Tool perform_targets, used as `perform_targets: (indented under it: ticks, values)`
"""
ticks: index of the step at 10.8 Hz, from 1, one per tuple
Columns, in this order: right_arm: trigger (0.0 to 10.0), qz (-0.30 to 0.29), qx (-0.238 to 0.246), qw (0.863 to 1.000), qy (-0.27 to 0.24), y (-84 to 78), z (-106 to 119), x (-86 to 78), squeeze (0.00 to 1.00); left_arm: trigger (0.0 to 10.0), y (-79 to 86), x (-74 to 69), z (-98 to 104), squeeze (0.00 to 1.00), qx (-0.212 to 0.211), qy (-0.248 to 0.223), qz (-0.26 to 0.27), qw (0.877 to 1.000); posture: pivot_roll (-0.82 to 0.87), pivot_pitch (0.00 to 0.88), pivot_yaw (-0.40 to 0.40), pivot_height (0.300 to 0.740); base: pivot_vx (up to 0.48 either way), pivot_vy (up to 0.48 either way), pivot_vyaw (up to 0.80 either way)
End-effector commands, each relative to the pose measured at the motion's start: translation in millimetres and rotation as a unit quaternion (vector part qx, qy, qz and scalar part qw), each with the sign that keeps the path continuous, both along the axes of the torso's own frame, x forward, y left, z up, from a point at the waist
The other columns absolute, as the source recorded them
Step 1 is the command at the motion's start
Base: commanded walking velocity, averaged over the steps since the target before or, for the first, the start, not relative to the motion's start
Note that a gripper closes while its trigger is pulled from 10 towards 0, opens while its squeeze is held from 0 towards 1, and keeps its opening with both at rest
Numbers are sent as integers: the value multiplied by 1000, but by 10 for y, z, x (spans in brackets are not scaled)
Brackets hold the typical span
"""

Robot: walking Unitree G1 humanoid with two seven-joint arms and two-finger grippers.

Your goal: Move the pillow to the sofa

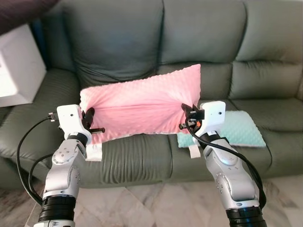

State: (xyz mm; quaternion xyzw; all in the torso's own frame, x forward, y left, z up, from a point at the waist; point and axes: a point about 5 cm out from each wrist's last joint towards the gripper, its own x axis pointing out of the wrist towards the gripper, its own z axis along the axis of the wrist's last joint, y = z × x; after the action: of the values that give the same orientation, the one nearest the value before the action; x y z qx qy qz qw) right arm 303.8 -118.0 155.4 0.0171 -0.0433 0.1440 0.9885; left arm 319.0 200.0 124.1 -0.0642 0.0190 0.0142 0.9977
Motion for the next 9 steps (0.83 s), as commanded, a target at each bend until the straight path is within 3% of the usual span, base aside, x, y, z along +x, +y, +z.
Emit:
perform_targets:
  ticks: [1, 6, 9]
  values:
    - [10000, -29, 5, 999, -13, -130, 59, 16, 0, 10000, 118, 20, 34, 0, 14, 4, 25, 1000, -81, 67, -48, 740, 0, 480, 0]
    - [10000, -32, 9, 999, -13, -127, 52, 6, 0, 10000, 78, 12, 30, 0, 23, -1, 8, 1000, -81, 70, -44, 740, 0, 480, 0]
    - [10000, -33, 9, 999, -13, -130, 52, 6, 0, 10000, 42, 8, 38, 0, 24, -9, 4, 1000, -82, 72, -44, 740, 0, 0, 0]
